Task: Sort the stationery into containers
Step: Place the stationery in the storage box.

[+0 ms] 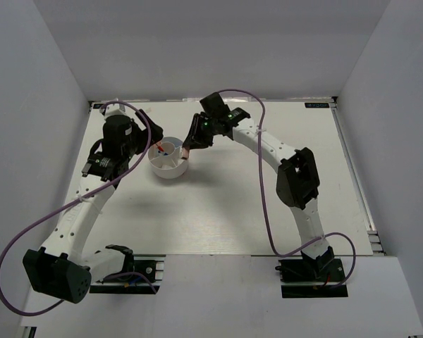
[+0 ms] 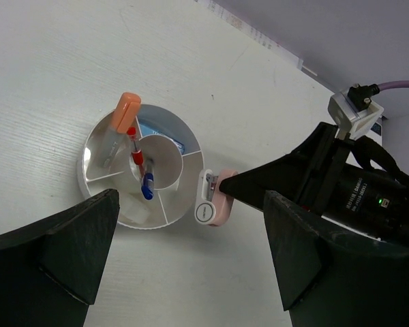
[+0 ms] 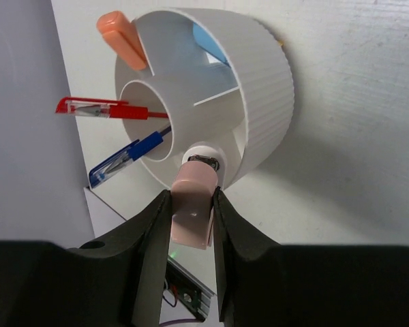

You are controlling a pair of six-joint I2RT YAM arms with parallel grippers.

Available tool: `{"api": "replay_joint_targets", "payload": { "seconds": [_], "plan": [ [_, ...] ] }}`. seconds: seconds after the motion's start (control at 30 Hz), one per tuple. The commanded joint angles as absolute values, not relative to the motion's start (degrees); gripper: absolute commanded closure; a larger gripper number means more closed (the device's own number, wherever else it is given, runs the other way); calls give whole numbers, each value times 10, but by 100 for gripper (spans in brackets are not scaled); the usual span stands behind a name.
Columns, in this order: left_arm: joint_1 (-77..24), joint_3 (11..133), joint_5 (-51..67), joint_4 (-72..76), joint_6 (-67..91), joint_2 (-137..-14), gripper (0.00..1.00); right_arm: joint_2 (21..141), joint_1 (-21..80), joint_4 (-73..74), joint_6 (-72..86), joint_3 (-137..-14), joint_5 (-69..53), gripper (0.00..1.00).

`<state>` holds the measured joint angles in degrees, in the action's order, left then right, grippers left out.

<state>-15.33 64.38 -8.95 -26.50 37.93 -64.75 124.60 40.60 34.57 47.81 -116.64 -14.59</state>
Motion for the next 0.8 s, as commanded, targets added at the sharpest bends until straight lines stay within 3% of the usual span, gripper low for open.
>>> {"api": "replay_joint_targets", "payload": {
  "seconds": [0.0,0.77],
  "plan": [
    [-155,639,-84,-257,382,-625,4,1254,412,344,489,-1200,-130,100],
    [-149,627,-83,-258,393,-622,4,1285,419,343,516,-1216,-114,100]
  ]
}}
